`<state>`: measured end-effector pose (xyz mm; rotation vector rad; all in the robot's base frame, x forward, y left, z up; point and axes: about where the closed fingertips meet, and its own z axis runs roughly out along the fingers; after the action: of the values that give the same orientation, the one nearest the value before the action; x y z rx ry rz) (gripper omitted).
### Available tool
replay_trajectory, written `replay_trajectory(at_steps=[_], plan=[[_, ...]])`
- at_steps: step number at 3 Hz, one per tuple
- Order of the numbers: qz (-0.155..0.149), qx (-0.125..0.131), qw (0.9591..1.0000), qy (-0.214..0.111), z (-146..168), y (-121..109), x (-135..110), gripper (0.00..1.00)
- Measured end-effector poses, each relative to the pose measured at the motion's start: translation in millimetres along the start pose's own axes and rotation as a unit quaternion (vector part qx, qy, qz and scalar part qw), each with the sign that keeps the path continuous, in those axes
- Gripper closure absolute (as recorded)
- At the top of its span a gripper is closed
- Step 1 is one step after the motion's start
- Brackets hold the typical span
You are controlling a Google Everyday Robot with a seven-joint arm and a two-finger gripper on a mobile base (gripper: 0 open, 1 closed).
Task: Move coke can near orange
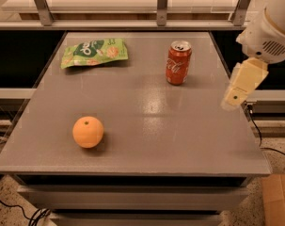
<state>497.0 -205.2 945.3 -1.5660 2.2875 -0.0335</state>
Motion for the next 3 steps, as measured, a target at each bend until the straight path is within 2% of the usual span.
replay_trajectory(at_steps=[1, 2, 3], plan=[[0.031, -0.026, 0.9982, -0.045, 36.3, -14.4, -12.2, 0.00], [0.031, -0.026, 0.9982, -0.045, 36.3, -14.3, -12.2, 0.00], [0.043, -0.028, 0.9970, -0.058, 40.9, -14.3, -12.8, 0.00]])
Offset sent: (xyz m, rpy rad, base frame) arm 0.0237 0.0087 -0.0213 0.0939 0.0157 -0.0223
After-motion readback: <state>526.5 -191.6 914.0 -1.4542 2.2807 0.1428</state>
